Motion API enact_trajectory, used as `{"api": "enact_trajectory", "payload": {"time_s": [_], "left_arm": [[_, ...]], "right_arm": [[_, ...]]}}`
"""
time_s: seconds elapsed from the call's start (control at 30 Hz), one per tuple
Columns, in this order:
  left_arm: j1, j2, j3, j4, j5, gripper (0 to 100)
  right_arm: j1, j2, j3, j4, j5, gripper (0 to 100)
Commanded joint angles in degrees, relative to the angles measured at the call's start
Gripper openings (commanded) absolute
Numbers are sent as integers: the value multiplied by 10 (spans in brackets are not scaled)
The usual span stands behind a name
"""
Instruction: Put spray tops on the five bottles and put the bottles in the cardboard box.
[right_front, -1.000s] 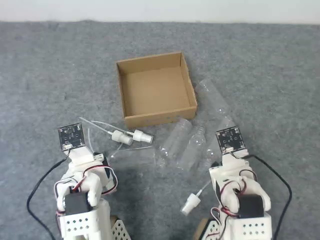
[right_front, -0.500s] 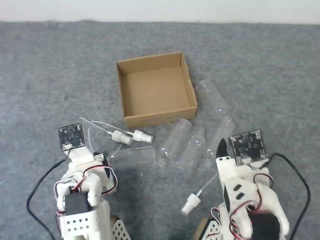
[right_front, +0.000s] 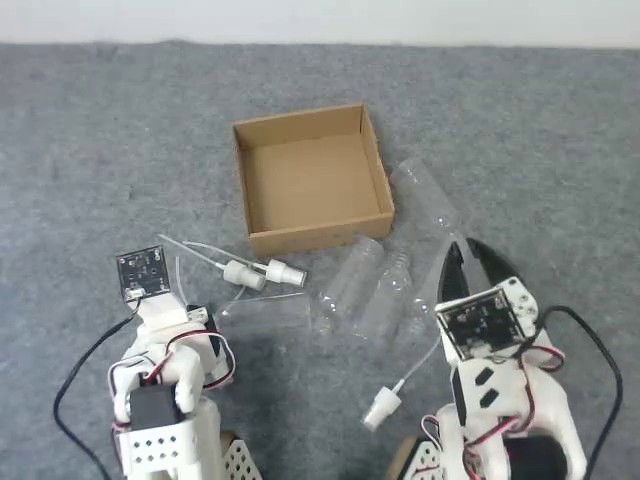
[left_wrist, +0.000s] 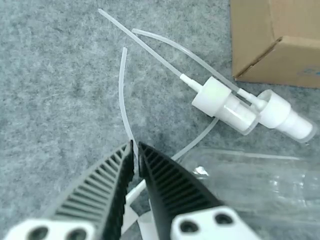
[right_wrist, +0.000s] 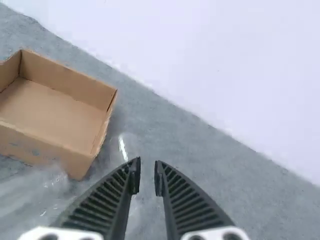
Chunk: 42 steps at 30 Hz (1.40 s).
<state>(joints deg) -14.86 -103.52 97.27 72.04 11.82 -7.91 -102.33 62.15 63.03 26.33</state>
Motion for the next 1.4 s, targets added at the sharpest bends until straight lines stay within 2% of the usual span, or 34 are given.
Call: {"api": "enact_trajectory", "payload": {"time_s": [0.0,0.17,0.57,0.83,1.37], "left_arm": [[-1,-11,-7,3,-4,12],[-1,-11,-7,3,-4,12],[-1,-11,-7,3,-4,12],[-1,-11,-7,3,-4,12],[-1,-11,-7,3,-4,12]], "right_arm": [[-3,135,-83,-37,11,58],[-3,303,-185,-16,9,95],[-7,586,-367,43,8,99],[-7,740,-431,41,-29,266],[-12,1025,-614,37,-32,268]]}}
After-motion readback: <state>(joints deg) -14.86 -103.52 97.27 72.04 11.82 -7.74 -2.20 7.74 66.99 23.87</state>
